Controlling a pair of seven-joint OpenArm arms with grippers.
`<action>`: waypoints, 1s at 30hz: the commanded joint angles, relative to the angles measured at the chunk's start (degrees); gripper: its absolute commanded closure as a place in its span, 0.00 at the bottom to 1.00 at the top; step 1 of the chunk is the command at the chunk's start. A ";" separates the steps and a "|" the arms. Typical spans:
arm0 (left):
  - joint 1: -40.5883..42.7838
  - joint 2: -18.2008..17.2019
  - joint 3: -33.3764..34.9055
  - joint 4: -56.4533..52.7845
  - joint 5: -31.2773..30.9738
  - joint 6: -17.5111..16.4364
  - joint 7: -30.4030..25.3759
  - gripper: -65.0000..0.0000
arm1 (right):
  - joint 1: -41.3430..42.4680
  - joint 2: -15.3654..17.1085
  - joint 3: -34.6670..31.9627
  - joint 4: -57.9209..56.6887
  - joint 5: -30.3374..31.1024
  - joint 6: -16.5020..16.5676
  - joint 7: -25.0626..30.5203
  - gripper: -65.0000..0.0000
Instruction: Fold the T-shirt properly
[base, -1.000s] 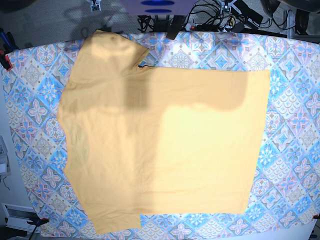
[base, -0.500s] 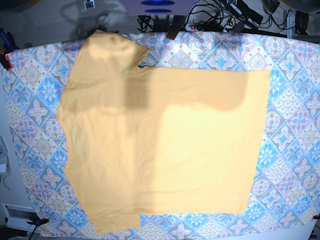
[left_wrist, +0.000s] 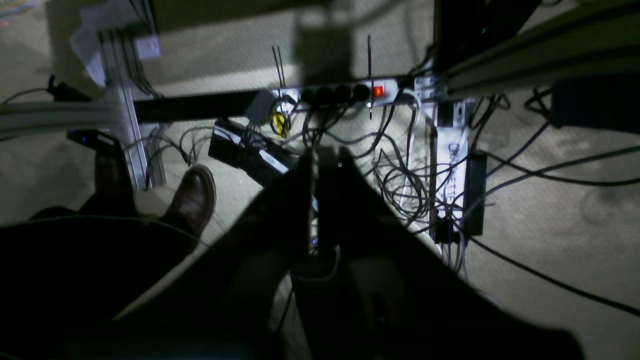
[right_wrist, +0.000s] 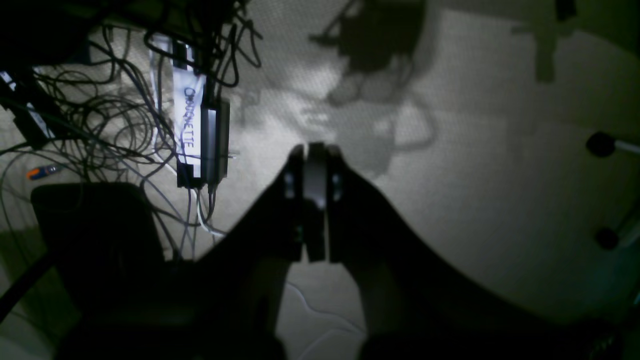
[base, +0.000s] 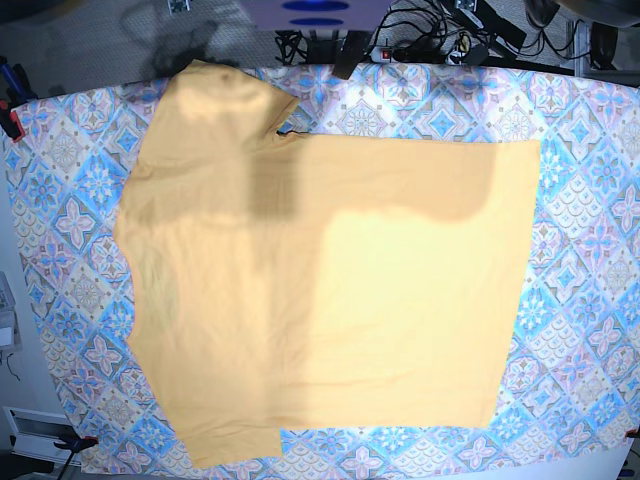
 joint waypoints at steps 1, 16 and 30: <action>0.98 -0.21 0.10 -0.03 0.06 0.34 -2.04 1.00 | -0.94 0.48 -0.01 0.79 0.12 -0.23 1.50 1.00; 4.15 0.76 0.10 1.73 0.06 0.34 -14.69 1.00 | -6.39 0.57 0.17 12.39 0.12 -0.23 2.12 1.00; 15.58 0.32 -0.25 24.94 0.06 0.34 -14.52 1.00 | -13.86 0.57 4.83 26.72 0.12 -0.23 2.03 1.00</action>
